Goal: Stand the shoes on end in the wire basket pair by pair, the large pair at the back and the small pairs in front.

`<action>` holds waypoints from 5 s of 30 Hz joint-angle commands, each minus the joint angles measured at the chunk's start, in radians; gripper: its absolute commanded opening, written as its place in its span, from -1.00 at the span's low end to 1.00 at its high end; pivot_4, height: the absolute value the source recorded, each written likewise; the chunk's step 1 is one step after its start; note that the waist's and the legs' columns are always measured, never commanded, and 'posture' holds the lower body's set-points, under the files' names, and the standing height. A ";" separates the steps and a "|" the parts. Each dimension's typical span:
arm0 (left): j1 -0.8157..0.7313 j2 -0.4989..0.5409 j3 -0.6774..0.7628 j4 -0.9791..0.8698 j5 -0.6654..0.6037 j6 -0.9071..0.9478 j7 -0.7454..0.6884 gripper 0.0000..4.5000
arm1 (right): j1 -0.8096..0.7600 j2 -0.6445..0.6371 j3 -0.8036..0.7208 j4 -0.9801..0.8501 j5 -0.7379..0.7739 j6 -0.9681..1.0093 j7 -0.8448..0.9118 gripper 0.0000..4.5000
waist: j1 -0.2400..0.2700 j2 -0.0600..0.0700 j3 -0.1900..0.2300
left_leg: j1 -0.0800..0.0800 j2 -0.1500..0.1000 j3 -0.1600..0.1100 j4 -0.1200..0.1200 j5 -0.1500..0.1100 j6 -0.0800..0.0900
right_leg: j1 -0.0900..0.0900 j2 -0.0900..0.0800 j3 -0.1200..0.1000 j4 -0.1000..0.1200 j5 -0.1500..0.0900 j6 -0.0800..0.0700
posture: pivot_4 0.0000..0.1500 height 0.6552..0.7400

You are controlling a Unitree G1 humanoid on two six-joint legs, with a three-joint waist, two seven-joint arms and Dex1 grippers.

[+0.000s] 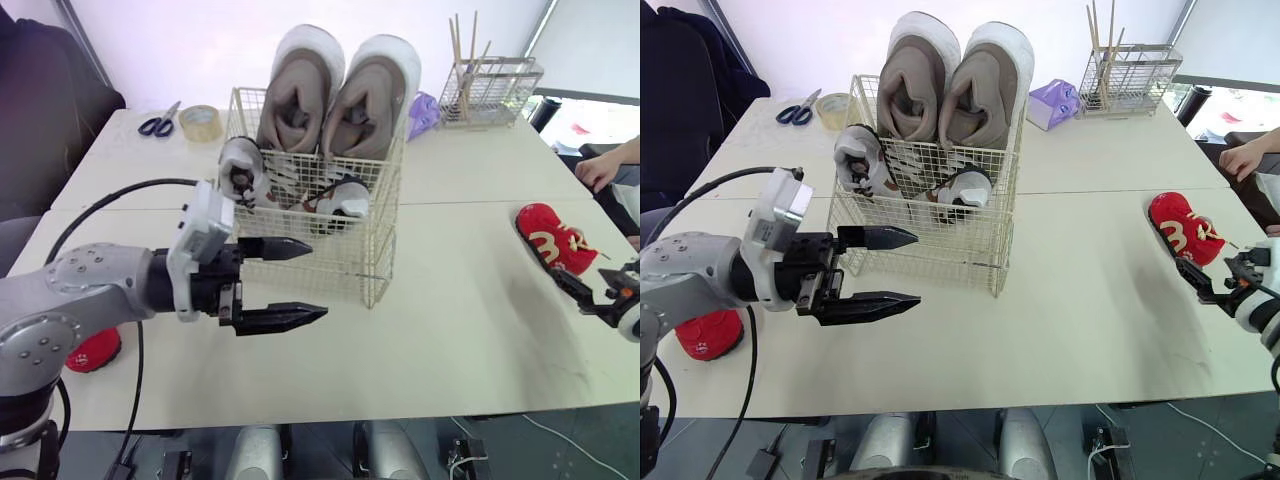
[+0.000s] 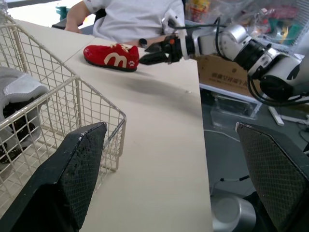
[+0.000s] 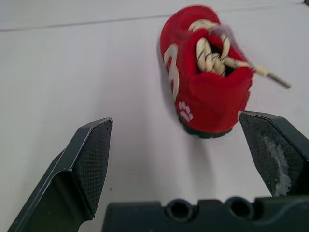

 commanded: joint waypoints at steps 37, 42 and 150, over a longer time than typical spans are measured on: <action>-0.054 0.120 0.087 0.107 0.009 -0.003 0.132 1.00 | -0.698 -0.215 0.239 0.800 -0.198 -0.730 0.204 -0.04 | -0.022 0.020 0.013 | 0.004 -0.002 0.002 -0.009 0.004 -0.006 | 0.002 0.000 0.001 -0.004 0.001 0.001 | 1.00 1.00; -0.162 0.106 0.061 0.271 0.048 -0.017 -0.015 1.00 | -0.853 -0.427 0.336 0.487 -0.154 -0.573 0.518 -0.04 | -0.032 0.026 0.015 | 0.006 -0.002 0.004 -0.014 0.005 -0.005 | -0.001 0.002 0.005 -0.003 0.003 0.008 | 1.00 1.00; -0.448 -0.303 0.015 0.604 -0.003 0.233 -0.358 -0.91 | -0.760 -0.005 0.484 -0.477 1.443 0.422 -0.283 0.98 | 0.000 -0.001 0.019 | -0.010 0.001 -0.005 0.004 0.006 -0.009 | -0.016 0.001 -0.002 0.025 -0.001 0.002 | 1.00 1.00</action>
